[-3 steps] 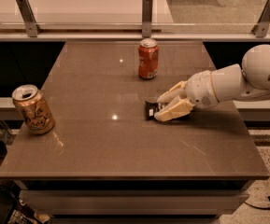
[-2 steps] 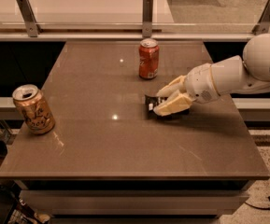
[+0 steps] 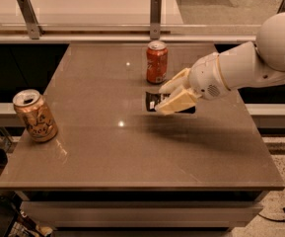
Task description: Move rxbar chocolate near orange can
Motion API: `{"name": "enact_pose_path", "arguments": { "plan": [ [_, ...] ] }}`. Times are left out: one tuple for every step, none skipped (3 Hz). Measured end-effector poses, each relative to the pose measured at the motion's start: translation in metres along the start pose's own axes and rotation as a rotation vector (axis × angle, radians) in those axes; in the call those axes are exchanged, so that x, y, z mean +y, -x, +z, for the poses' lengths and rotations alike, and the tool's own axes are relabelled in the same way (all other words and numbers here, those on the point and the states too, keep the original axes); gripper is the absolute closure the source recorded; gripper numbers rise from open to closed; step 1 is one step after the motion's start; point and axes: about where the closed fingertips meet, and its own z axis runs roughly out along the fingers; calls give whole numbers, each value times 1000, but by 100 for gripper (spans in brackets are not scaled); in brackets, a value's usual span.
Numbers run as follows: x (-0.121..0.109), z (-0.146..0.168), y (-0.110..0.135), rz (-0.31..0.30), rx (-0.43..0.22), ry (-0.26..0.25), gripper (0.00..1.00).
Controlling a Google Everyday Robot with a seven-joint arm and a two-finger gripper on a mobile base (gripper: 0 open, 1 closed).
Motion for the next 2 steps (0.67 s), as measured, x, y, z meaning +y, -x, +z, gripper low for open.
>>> {"name": "enact_pose_path", "arguments": {
  "plan": [
    [16, -1, 28, -2, 10, -27, 100],
    [41, 9, 62, -15, 15, -36, 100]
  ]
}}
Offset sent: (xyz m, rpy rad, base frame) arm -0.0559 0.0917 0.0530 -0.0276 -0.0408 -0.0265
